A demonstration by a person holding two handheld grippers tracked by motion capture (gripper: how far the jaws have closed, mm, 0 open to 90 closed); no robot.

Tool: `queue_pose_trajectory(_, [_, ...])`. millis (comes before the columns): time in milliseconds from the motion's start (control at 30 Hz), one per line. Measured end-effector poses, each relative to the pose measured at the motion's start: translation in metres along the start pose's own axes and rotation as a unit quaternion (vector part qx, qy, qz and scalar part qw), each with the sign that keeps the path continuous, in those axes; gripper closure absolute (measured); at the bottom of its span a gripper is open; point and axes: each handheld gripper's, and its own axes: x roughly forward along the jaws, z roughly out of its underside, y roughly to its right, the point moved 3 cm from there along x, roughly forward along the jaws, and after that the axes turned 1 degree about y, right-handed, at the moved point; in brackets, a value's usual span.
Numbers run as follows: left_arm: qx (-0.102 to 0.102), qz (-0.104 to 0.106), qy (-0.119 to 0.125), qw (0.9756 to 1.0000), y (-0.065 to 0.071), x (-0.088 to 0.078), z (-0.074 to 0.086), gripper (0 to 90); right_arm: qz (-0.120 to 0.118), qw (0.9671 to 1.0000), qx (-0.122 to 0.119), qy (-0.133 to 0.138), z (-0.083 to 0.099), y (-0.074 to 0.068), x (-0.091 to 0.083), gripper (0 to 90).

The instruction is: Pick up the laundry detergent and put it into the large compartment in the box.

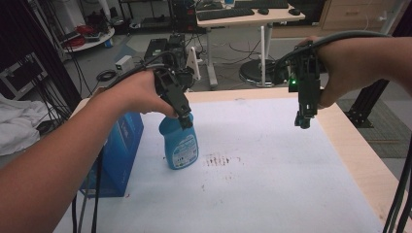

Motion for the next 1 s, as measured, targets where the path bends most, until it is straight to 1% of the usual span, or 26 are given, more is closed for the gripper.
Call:
queue_pose_trajectory(300, [-0.011,0.001,0.002,0.9999,-0.003,0.014,0.003,2.1,0.004,1.0000,-0.001,0.001,0.000,0.000,-0.001,2.0])
queue_pose_trajectory(667, [-0.012,-0.004,0.004,0.9999,-0.003,0.022,0.002,2.1,0.006,1.0000,0.000,0.001,0.000,0.000,-0.001,2.0])
queue_pose_trajectory(767, [-0.008,-0.008,0.002,0.9999,-0.002,0.024,0.002,2.1,0.009,1.0000,-0.003,0.002,-0.001,-0.001,-0.002,2.0])
queue_pose_trajectory(833, [-0.011,-0.010,0.000,0.9999,-0.002,0.027,0.002,2.1,0.010,0.9999,-0.004,0.004,-0.001,0.000,-0.002,2.0])
queue_pose_trajectory(967, [-0.012,-0.011,0.003,0.9999,-0.004,0.028,0.002,2.1,0.011,0.9999,-0.005,0.005,0.000,0.000,-0.002,2.0])
queue_pose_trajectory(1000, [-0.014,-0.013,0.002,0.9998,-0.004,0.030,0.003,2.1,0.012,0.9999,-0.004,0.002,0.001,0.000,-0.002,2.0])
